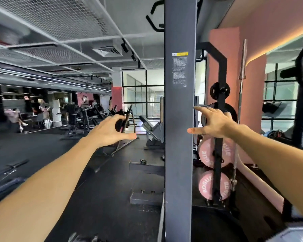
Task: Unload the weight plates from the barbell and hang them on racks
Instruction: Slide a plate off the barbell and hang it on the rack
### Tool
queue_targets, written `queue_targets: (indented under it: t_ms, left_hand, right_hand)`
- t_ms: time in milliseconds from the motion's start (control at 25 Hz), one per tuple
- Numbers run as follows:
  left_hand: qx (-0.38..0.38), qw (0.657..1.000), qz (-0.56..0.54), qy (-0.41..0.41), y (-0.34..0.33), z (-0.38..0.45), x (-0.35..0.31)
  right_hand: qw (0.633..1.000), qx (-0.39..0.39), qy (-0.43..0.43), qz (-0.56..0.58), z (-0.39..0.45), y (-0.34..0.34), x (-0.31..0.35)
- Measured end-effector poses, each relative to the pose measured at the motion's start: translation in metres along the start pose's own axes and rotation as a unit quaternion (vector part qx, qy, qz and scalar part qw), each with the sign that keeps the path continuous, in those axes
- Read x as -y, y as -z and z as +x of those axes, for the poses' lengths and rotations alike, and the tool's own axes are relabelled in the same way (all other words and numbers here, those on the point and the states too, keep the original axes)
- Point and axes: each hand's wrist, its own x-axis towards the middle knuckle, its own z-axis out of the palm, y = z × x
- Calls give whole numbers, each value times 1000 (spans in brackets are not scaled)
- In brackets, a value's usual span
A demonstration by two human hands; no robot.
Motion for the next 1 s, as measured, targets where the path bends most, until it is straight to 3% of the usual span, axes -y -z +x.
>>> queue_targets:
  t_ms: [280,600,800,1000]
  left_hand:
    - [-7,1000,-8,-14,32,-59,-44]
    - [-6,998,-17,-59,34,-84,-139]
    - [18,997,-38,-71,-4,-67,-220]
    - [21,995,-54,-84,-87,-31,-321]
  right_hand:
    - [1000,18,-12,-4,-59,50,-5]
    - [997,26,-65,-18,-126,116,-76]
    - [996,11,-90,-26,-141,140,-166]
    - [991,28,-105,-79,-149,157,-307]
